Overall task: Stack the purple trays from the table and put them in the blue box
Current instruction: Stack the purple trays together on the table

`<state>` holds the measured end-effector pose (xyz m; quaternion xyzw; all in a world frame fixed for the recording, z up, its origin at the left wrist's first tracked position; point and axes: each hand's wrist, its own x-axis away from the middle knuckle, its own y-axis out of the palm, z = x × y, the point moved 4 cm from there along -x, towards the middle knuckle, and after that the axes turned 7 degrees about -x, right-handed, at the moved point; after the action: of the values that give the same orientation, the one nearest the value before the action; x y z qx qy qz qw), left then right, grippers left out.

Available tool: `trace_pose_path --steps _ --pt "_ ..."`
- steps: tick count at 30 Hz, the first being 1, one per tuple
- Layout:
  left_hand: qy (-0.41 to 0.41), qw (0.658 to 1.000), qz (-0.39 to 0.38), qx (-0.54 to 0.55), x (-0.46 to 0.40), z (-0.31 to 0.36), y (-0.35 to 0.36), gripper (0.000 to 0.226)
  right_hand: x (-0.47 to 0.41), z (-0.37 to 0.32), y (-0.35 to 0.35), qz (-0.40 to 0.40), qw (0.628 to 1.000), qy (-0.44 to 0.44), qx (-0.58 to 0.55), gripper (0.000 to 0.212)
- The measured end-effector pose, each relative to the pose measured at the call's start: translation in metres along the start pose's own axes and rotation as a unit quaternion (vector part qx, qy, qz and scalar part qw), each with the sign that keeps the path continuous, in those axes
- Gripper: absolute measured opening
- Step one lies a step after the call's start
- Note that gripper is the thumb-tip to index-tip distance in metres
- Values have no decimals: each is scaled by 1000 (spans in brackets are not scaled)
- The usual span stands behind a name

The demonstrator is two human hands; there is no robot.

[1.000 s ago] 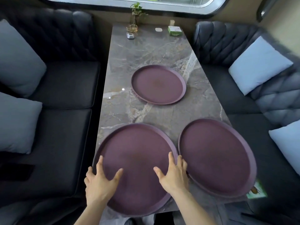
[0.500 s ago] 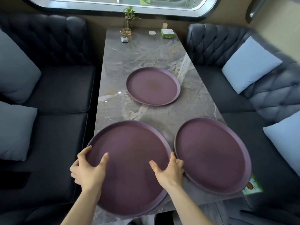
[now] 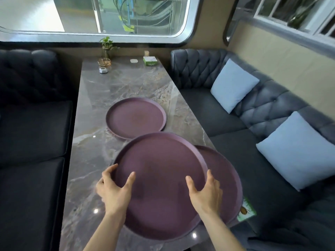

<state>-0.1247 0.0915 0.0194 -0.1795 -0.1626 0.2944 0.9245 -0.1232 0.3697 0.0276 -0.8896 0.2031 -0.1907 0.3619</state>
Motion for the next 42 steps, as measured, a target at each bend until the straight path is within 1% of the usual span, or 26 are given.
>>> trace_pose_path --steps 5,10,13,19,22,24,25,28,30,31,33,36,42 --pt "-10 998 -61 -17 28 10 79 61 -46 43 -50 27 998 40 33 93" --pt "-43 993 -93 -51 55 4 142 61 -90 85 -73 14 996 78 31 88" --pt "-62 991 -96 -65 64 -1 171 61 -113 103 -76 -3 995 87 38 87" --pt "-89 973 -64 -204 71 -9 199 63 -149 127 -67 -46 994 93 39 86" --pt "-73 950 -47 -299 71 -13 197 64 -161 134 -65 -57 995 82 29 84" --pt "-49 938 -53 -340 67 -12 195 71 -167 137 -67 -61 994 86 19 81" --pt "-35 937 -69 -340 64 -11 196 76 -170 139 -67 -62 994 89 23 80" --pt "-10 931 -118 -346 61 -8 202 98 -174 144 -70 -58 992 87 72 66" --pt "-12 921 -116 -371 60 -8 205 108 -180 147 -73 -51 991 84 96 55" --pt "-16 919 -104 -380 58 -9 205 109 -185 148 -75 -48 990 87 97 50" --pt "-18 918 -73 -390 52 -11 205 100 -195 151 -78 -48 990 100 91 42" --pt "-40 924 -37 -379 39 -12 205 77 -205 150 -78 -46 989 103 99 33" --pt "-92 945 12 -314 22 -14 206 48 -209 142 -69 -22 989 47 137 34"
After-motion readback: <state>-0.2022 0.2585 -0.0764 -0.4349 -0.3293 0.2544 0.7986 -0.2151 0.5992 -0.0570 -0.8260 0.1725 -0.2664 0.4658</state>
